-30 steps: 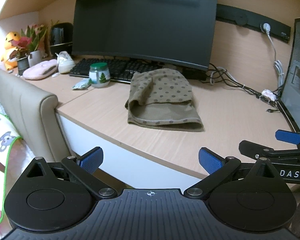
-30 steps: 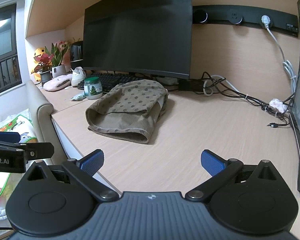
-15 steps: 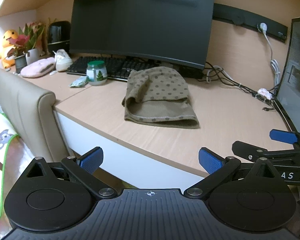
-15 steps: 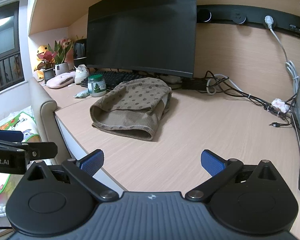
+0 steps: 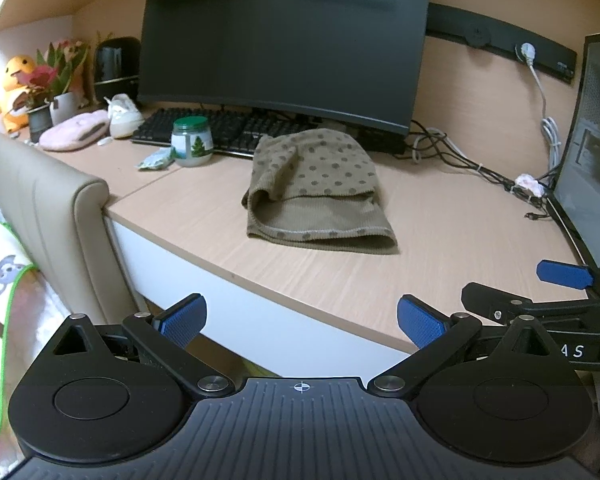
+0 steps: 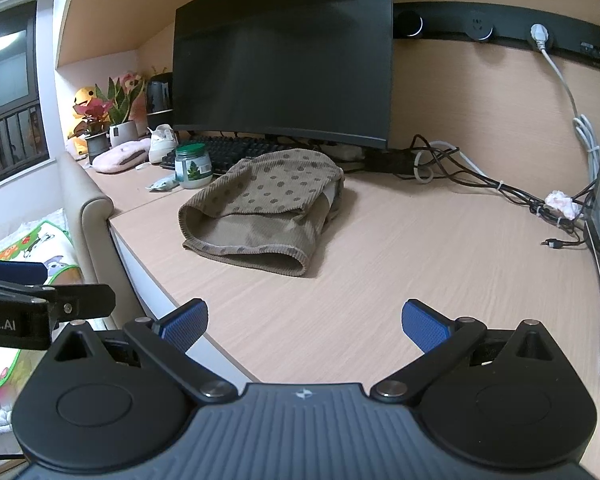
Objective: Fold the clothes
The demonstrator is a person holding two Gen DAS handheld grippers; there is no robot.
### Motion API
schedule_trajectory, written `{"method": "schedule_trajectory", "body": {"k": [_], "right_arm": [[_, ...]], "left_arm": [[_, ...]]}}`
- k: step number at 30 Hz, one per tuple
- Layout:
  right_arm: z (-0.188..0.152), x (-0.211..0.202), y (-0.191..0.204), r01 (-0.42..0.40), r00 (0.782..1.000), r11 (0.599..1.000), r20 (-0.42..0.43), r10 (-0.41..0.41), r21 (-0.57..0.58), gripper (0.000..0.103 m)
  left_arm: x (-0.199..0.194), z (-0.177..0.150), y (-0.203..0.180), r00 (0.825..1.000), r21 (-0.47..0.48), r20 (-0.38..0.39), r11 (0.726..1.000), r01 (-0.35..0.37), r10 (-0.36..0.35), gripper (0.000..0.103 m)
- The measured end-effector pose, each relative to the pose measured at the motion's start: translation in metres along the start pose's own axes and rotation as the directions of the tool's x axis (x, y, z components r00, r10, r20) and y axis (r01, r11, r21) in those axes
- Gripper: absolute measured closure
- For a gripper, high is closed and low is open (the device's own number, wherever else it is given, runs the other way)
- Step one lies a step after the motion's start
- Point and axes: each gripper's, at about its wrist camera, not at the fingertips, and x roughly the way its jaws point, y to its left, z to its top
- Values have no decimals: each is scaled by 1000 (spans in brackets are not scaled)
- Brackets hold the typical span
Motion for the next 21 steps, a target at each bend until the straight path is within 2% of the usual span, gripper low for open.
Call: {"method": "schedule_trajectory", "body": {"k": [21], "right_arm": [[-2, 1, -2, -5, 1000, 1000, -11, 5, 2, 0]], "left_arm": [[1, 0, 0, 1000, -2, -8, 1000, -4, 4, 0]]}}
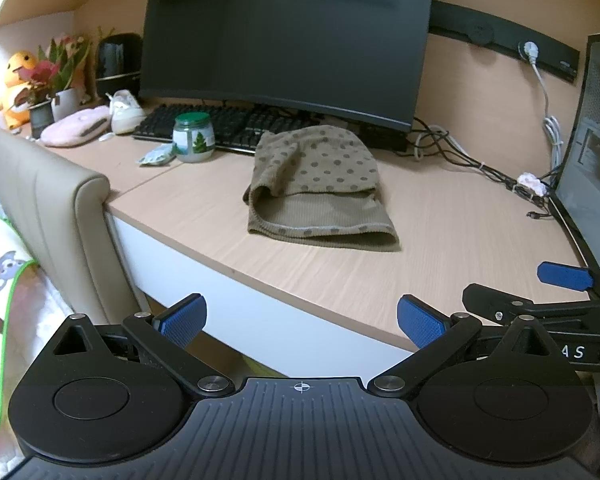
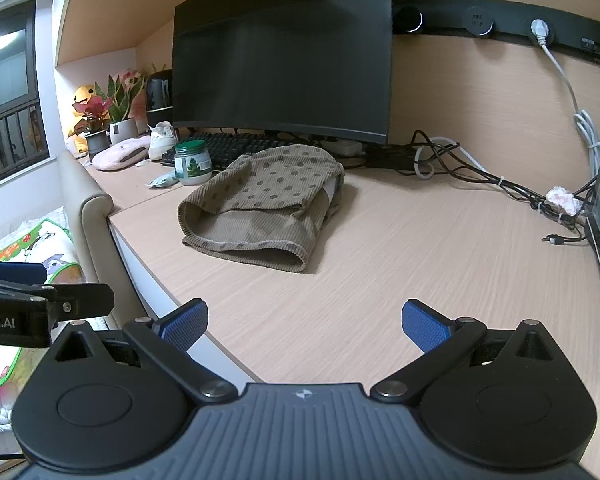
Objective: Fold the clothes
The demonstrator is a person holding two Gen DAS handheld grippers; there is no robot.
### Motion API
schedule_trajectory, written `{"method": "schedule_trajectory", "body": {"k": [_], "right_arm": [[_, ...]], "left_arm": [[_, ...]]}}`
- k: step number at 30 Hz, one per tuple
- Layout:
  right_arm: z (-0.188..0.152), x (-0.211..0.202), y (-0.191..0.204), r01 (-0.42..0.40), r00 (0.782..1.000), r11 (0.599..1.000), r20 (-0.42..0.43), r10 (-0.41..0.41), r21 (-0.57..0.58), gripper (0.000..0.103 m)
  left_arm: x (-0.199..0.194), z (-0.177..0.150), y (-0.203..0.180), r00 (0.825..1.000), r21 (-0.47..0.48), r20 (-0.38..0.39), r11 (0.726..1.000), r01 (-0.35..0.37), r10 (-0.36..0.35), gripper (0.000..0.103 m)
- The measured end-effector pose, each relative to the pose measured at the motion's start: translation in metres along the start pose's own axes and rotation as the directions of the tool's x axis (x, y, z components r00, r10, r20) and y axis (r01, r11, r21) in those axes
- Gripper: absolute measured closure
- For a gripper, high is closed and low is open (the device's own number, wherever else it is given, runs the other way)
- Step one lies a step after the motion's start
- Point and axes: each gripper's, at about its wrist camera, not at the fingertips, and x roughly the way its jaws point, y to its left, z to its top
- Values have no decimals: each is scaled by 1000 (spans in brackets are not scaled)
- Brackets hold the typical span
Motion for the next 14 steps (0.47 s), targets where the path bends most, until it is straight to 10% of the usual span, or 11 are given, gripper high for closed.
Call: {"method": "schedule_trajectory", "body": {"k": [14], "right_arm": [[-2, 0, -3, -5, 1000, 1000, -11, 5, -4, 0]], "left_arm": [[1, -2, -1, 1000, -4, -2, 1000, 2, -2, 0]]}}
